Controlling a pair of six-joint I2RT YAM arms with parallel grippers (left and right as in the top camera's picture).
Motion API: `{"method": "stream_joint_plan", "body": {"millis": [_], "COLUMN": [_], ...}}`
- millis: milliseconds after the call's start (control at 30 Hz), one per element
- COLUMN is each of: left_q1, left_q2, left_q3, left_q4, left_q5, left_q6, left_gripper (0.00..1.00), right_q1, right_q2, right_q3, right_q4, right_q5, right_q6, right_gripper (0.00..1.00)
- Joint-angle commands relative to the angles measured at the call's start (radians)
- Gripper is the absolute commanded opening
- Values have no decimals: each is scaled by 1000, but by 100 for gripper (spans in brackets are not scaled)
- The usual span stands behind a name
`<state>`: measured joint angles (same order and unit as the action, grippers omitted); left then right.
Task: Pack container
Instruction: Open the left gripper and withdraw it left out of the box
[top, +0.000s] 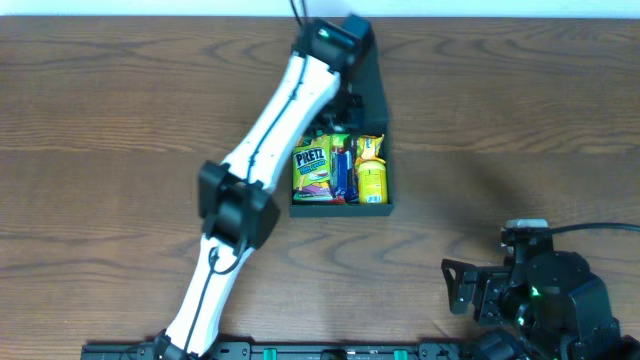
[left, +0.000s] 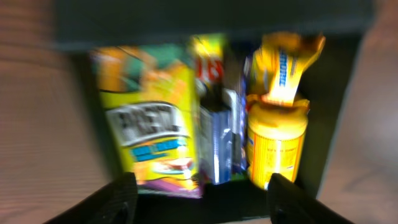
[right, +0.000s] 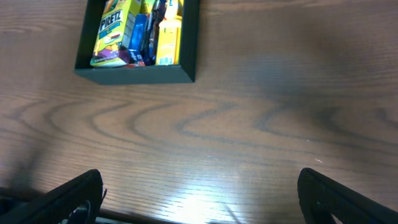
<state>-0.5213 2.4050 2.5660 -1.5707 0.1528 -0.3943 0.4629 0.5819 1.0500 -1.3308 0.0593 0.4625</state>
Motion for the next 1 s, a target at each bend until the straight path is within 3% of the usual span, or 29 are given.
{"method": "stream_joint_plan", "body": {"millis": [0, 100, 333, 433, 467, 567, 967], "left_q1": [74, 167, 394, 448, 459, 485, 489], "left_q2": [-117, -179, -288, -281, -274, -243, -52], "left_q3": [24, 24, 24, 22, 21, 21, 21], "left_q4": [5, -3, -16, 17, 31, 65, 126], "left_q5": [-109, -111, -112, -109, -108, -108, 15], "left_q6": [6, 10, 16, 73, 83, 84, 80], "left_gripper": [61, 51, 49, 41, 37, 7, 6], "right_q1": [-5, -5, -5, -5, -5, -5, -5], "right_q2": [-1, -1, -1, -1, -1, -1, -1], "right_q3": [10, 10, 10, 10, 9, 10, 10], "right_q4": [-1, -1, -1, -1, -1, -1, -1], "right_q5": [3, 3, 3, 3, 3, 3, 3], "right_q6": [-11, -11, -11, -11, -11, -11, -11], "right_gripper": [99, 99, 99, 99, 99, 99, 99]}}
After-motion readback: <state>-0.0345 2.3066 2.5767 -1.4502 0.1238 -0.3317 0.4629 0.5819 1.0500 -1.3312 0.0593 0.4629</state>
